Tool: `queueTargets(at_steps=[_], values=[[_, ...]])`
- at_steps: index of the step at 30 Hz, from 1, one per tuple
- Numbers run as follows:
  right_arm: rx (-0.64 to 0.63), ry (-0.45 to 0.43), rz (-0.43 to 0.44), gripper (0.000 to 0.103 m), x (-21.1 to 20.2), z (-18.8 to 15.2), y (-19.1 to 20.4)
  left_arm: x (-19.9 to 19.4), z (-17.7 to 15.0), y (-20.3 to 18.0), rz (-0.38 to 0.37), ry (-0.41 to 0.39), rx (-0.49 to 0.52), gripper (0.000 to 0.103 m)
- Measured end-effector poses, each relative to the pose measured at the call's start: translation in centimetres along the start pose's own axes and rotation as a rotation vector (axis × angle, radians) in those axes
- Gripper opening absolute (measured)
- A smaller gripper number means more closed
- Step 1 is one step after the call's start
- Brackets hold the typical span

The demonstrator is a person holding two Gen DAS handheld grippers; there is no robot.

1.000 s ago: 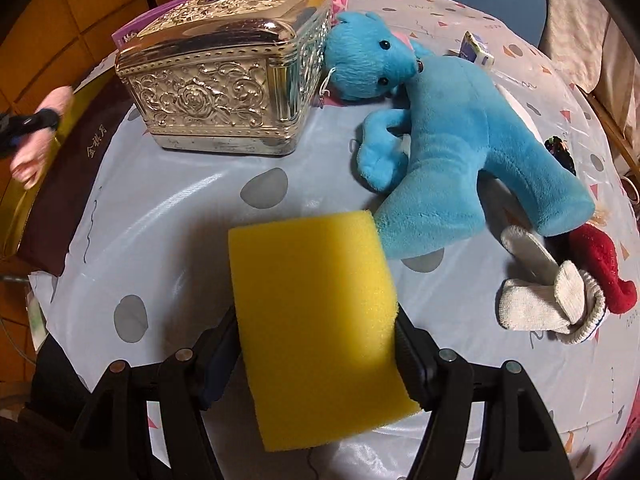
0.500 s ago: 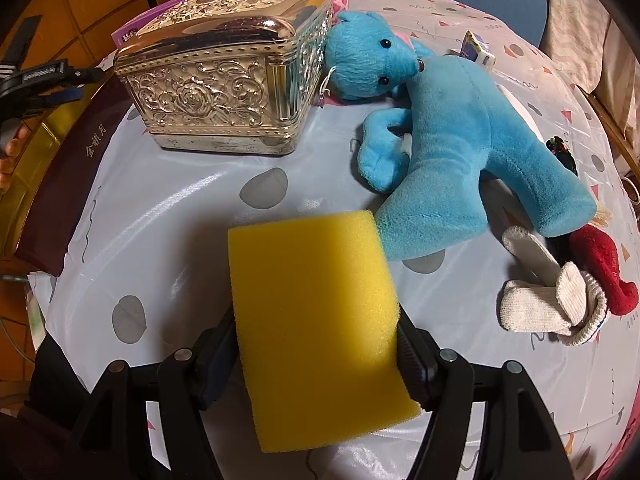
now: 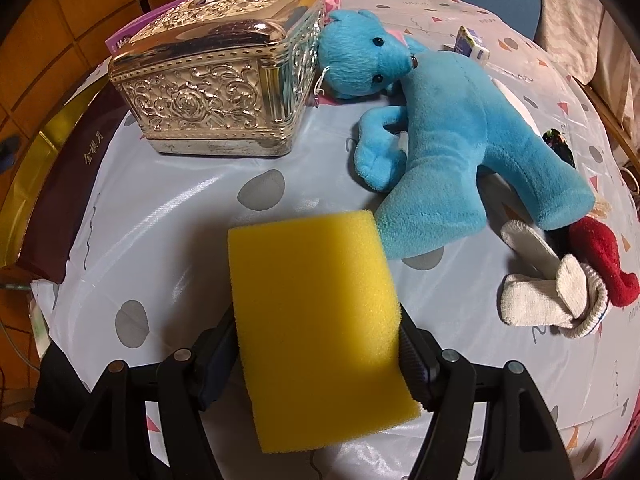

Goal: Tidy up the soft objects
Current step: 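Carry the pink towel into the gold tray and release it with the left tool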

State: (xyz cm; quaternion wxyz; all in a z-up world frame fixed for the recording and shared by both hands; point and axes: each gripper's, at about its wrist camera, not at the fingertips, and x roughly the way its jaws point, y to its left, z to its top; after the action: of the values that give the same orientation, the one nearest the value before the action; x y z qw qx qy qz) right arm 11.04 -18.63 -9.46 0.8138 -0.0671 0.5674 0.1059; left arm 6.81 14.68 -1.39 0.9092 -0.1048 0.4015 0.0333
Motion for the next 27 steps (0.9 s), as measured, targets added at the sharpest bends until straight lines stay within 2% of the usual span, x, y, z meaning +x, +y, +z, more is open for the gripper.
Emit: queueTargets(at_steps=[9,13,16,20,24,27], values=[[0.030,-0.036,0.007,0.072,-1.0,-0.5,0.4,-3.8,-3.5,-1.5,0.024,-0.064,0.044,0.082],[0.031,-0.052,-0.025,0.071,-1.1,-1.2,1.1,-4.4,-4.1,-1.5,0.037,-0.081,0.039,0.092],[0.040,-0.042,-0.055,0.070,-0.8,-1.1,1.4,-4.6,-4.4,-1.4,0.043,-0.083,0.025,0.093],[0.068,0.005,-0.052,0.071,-0.7,-0.8,2.1,-4.4,-4.9,-1.1,0.050,-0.075,0.016,0.094],[0.092,0.038,-0.009,0.070,-1.3,-0.1,3.7,-4.5,-5.1,-0.2,0.054,-0.071,0.001,0.094],[0.077,0.009,0.049,0.070,-2.9,1.3,5.9,-4.8,-5.0,1.0,0.071,-0.083,-0.028,0.094]])
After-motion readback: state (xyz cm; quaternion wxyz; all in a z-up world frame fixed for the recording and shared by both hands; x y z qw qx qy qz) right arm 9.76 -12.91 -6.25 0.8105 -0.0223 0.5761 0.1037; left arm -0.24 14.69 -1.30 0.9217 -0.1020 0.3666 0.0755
